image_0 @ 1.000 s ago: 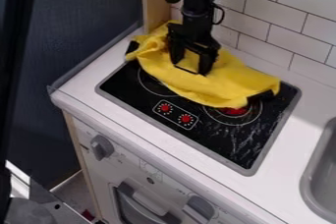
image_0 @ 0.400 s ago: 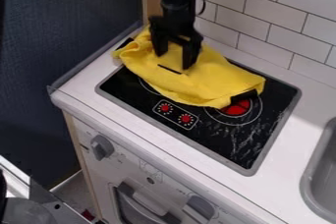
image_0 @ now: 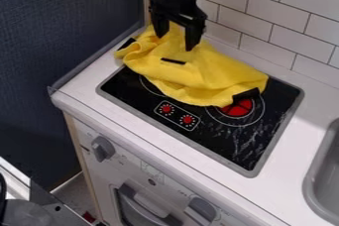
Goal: Take a cloth and move it to the gas stove
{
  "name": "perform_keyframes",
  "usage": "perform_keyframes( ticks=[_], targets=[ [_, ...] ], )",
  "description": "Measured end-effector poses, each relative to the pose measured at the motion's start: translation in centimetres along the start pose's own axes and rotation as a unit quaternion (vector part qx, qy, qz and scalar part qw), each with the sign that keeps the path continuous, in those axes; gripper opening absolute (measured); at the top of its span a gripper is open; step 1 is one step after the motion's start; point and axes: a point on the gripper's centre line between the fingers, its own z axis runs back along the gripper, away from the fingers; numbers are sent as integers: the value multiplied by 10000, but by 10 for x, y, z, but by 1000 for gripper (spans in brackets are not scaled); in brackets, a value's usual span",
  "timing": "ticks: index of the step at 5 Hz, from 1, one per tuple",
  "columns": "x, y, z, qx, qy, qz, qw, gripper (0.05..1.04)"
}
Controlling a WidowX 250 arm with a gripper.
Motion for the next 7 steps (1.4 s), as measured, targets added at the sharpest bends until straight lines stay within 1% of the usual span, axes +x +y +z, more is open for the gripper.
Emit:
perform_keyframes(
  ticks=[1, 2, 3, 4, 5, 6, 7],
  targets=[
    [-4, -10, 26, 204, 196, 115, 9995, 999],
    [-3, -27, 40, 101, 88, 91, 9999, 999],
    [-4, -50, 41, 124, 199, -145, 9996, 999],
    [-8, -75, 39, -25, 294, -153, 9994, 999],
    [-13, -116, 42, -219, 430, -223, 9986, 999],
    [-26, -154, 45, -226, 694, -292, 9969, 999],
    [-57, -182, 41, -163, 896, -242, 9956, 999]
  ],
)
